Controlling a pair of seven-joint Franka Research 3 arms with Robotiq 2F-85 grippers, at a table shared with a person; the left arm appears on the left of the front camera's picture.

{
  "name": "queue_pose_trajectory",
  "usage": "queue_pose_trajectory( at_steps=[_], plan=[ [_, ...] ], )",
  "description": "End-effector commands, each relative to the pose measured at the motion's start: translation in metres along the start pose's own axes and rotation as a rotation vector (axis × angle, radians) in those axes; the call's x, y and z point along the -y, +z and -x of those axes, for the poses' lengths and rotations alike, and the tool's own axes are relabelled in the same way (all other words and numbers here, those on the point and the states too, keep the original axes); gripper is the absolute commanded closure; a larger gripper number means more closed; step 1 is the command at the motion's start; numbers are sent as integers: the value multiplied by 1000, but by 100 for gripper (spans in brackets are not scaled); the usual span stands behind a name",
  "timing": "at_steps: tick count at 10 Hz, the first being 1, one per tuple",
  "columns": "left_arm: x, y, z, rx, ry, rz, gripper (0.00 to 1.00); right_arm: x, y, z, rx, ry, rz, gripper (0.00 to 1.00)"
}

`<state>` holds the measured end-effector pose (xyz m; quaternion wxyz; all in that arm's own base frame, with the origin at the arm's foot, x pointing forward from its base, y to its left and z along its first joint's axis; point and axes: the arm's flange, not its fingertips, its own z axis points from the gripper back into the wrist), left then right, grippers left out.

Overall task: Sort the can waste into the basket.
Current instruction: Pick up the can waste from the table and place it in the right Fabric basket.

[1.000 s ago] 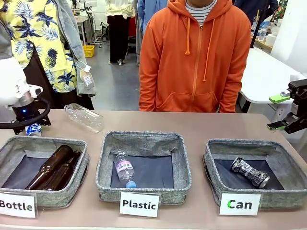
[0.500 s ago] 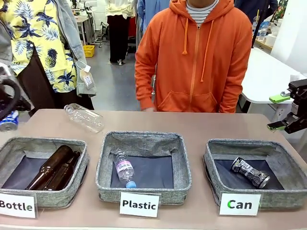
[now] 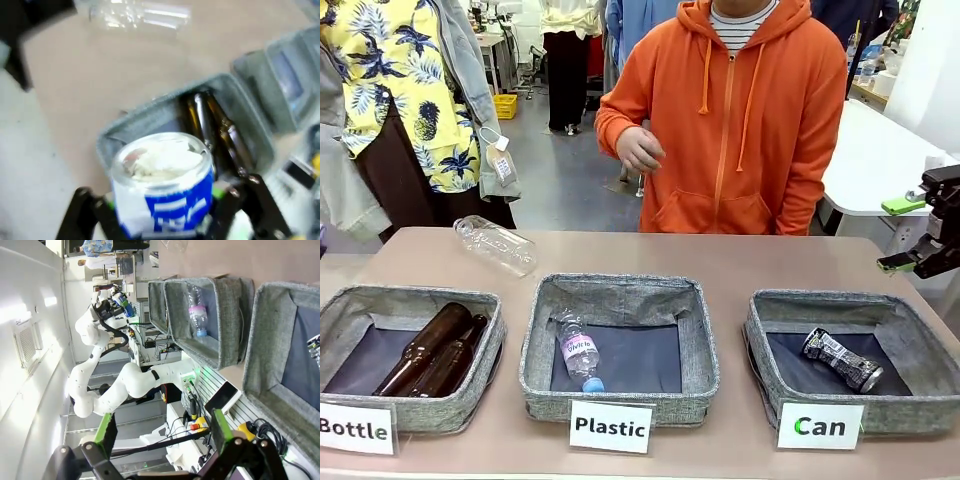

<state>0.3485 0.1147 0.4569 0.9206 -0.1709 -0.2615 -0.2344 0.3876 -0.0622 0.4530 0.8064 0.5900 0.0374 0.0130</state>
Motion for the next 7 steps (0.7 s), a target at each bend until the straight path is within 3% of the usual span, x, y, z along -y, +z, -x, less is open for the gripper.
queue_pose_trajectory(
  at_steps=[1,2,5,6,7],
  plan=[
    [11,-15,24,47,-287,-49,100,-1,2,2,-13,22,5,0],
    [0,0,0,0,0,0,100,-1,2,2,-13,22,5,0],
    [0,0,0,0,0,0,100,-1,2,2,-13,22,5,0],
    [-3,1,2,-11,-62,-5,85,-1,2,2,-13,22,5,0],
    [24,-3,-9,178,-218,121,85,0,0,0,0,0,0,0]
  ],
)
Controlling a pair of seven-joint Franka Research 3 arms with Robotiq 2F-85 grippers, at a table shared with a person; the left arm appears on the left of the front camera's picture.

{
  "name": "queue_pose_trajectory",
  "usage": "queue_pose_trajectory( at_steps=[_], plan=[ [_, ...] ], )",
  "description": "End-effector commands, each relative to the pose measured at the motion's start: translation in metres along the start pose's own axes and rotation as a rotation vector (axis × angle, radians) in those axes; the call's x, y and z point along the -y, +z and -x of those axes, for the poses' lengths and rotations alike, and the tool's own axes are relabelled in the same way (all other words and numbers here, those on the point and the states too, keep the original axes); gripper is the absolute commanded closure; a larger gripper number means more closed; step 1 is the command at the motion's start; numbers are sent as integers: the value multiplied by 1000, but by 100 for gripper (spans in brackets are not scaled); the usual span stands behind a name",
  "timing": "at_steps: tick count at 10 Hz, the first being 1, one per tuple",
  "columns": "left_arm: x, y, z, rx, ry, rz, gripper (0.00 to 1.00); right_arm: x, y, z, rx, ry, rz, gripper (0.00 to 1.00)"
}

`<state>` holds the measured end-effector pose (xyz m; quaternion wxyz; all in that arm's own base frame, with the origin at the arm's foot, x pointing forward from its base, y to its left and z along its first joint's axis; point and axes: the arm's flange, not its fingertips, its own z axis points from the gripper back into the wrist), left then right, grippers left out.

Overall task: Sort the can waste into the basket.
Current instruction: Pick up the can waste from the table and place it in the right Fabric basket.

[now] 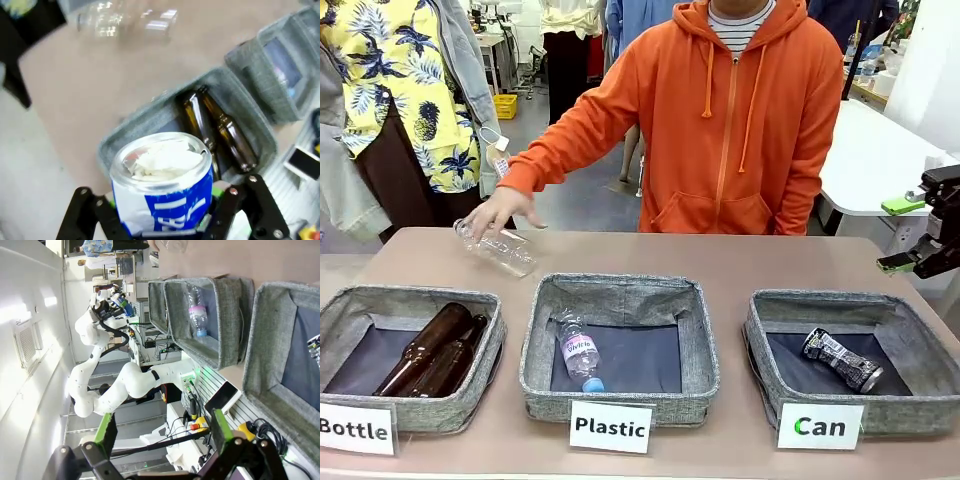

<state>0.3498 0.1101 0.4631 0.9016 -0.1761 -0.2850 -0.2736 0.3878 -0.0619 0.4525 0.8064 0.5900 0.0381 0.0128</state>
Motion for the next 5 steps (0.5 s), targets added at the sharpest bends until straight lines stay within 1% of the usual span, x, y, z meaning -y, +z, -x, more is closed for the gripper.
queue_pose_trajectory(
  at_steps=[1,2,3,4,5],
  plan=[
    [55,4,-28,229,-238,52,85,-35,18,12,22,47,-11,0],
    [96,15,-56,298,-402,29,85,-55,26,22,4,90,58,0],
    [139,19,-88,325,-573,17,85,-65,29,29,-30,81,103,0],
    [173,21,-110,323,-682,19,85,-69,26,35,-45,81,93,0],
    [198,12,-126,297,-786,35,85,-66,28,39,-22,65,100,0]
  ],
)
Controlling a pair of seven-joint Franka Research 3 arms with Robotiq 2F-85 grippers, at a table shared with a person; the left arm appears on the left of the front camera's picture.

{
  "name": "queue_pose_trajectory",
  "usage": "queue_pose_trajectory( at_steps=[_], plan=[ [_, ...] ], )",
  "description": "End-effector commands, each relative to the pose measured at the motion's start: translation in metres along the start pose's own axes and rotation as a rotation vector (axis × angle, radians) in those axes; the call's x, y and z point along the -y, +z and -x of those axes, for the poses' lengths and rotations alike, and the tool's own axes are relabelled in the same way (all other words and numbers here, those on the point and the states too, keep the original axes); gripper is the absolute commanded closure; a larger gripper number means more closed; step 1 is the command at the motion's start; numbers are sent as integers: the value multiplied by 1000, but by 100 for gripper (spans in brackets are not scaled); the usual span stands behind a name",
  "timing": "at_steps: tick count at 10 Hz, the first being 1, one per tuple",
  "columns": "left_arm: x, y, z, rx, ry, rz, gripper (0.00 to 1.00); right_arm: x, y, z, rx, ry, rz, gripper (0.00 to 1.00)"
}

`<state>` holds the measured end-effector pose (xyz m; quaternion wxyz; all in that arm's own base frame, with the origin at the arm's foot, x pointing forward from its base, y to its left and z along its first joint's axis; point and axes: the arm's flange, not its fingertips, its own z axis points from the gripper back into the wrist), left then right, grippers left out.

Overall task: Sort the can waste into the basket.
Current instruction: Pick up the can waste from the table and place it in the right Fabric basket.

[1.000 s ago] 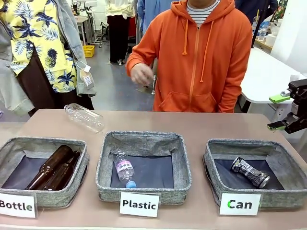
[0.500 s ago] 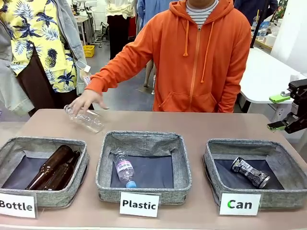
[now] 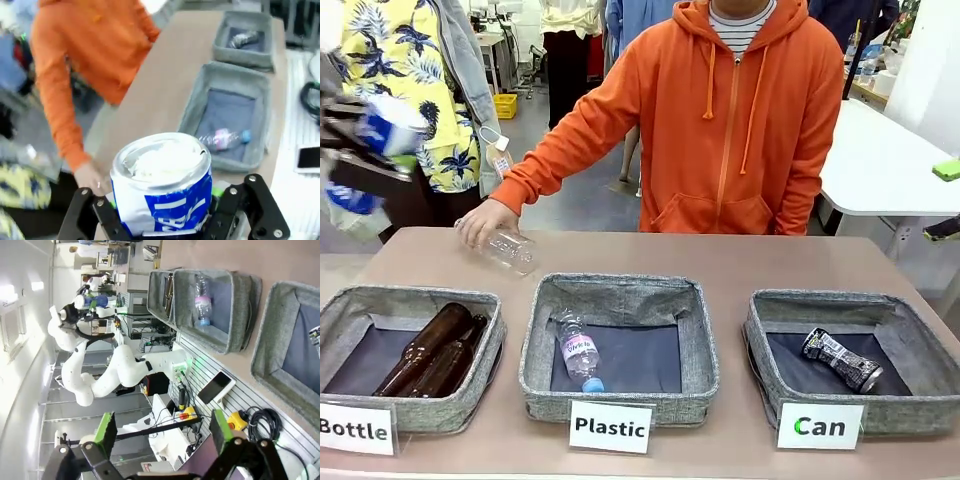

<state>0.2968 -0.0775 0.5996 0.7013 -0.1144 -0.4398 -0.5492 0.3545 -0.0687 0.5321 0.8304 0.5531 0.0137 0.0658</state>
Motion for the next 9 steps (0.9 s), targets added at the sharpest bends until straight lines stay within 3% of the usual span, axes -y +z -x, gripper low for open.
queue_pose_trajectory(
  at_steps=[1,2,3,4,5,7,9],
  plan=[
    [-6,-42,-11,16,-152,90,85,9,-1,4,14,-48,-30,0],
    [-13,-69,-16,-30,-180,137,85,12,-2,4,53,-78,-33,0],
    [-24,-76,-4,-69,-208,137,85,1,1,3,2,-6,-2,0],
    [-37,-61,20,-128,-206,57,85,1,1,3,2,-6,-2,0],
    [-52,-33,54,-163,-151,-18,85,1,1,3,2,-6,-2,0],
    [-62,30,127,-126,72,-163,85,1,1,3,2,-6,-2,0],
    [-53,49,164,-94,169,-208,85,1,1,3,2,-6,-2,0]
  ],
)
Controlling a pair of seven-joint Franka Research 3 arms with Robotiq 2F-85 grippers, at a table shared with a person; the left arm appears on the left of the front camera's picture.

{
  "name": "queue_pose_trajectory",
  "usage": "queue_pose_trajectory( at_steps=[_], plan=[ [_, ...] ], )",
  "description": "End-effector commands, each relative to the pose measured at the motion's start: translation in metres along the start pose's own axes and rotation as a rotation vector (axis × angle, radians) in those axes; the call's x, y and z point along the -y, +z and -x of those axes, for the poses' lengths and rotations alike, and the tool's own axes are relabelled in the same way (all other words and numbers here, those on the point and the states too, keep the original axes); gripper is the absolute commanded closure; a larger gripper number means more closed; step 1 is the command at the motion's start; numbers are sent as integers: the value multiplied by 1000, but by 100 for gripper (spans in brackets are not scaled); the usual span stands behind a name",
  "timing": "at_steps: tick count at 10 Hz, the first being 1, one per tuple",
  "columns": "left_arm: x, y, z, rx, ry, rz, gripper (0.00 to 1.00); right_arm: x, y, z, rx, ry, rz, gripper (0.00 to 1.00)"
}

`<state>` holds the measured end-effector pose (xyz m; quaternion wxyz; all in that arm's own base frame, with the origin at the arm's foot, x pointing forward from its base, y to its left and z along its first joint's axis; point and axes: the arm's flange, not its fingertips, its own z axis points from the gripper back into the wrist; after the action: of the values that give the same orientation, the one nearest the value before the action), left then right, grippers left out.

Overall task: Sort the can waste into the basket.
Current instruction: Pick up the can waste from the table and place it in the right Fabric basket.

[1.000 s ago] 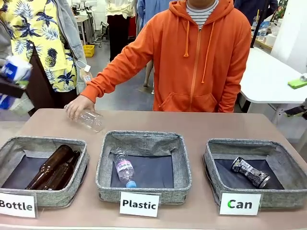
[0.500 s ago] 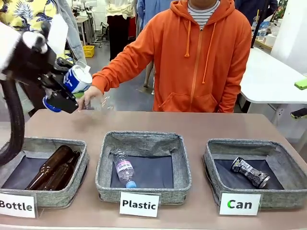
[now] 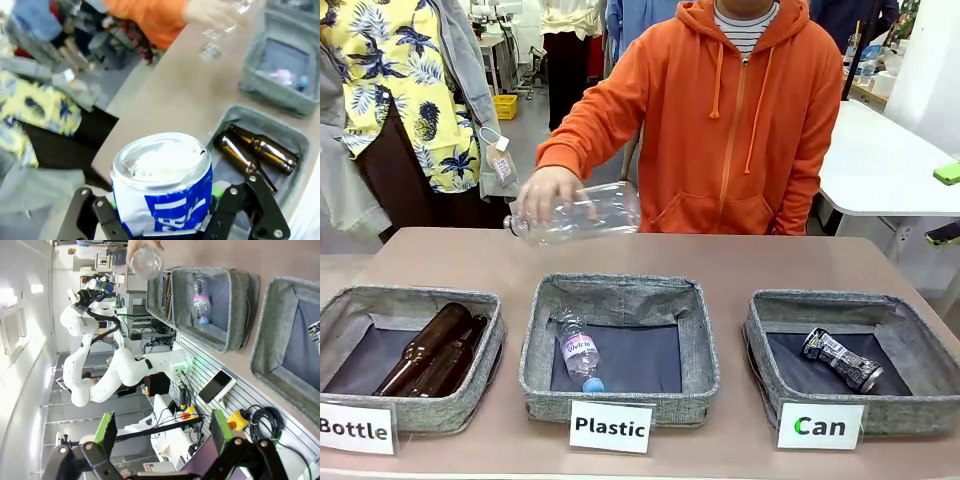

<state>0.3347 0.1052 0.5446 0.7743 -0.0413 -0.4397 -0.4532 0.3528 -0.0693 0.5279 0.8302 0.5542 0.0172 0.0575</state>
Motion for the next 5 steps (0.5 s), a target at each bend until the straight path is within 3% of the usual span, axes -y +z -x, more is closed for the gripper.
queue_pose_trajectory(
  at_steps=[1,5],
  plan=[
    [34,-13,6,47,22,4,85,-3,2,1,-1,11,1,0],
    [35,-29,-10,42,-12,29,85,-3,2,1,-1,11,1,0]
  ],
)
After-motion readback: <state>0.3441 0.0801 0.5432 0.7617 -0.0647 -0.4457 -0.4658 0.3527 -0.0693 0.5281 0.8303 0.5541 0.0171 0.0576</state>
